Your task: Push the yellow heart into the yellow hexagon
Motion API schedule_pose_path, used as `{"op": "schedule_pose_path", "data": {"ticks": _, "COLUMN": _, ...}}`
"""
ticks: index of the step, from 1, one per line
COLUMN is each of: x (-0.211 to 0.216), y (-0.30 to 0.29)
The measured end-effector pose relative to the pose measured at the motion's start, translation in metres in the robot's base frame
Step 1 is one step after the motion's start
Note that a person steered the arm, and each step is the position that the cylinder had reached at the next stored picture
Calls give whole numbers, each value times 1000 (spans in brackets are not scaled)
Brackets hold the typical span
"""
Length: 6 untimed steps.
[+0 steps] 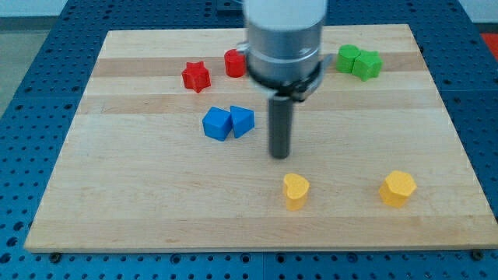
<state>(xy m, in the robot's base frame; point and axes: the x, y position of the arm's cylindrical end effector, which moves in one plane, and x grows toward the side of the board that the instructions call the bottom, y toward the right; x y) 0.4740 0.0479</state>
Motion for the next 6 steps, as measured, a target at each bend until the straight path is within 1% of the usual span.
{"op": "schedule_pose_path", "data": {"ticks": 1, "x": -2, "y": 101}}
{"op": "schedule_pose_path", "data": {"ticks": 2, "x": 45, "y": 184}}
{"op": "schedule_pose_path", "data": {"ticks": 3, "x": 77, "y": 180}}
{"op": "schedule_pose_path", "data": {"ticks": 4, "x": 100, "y": 138}}
{"op": "schedule_pose_path", "data": {"ticks": 5, "x": 92, "y": 82}}
{"op": "schedule_pose_path", "data": {"ticks": 6, "x": 112, "y": 68}}
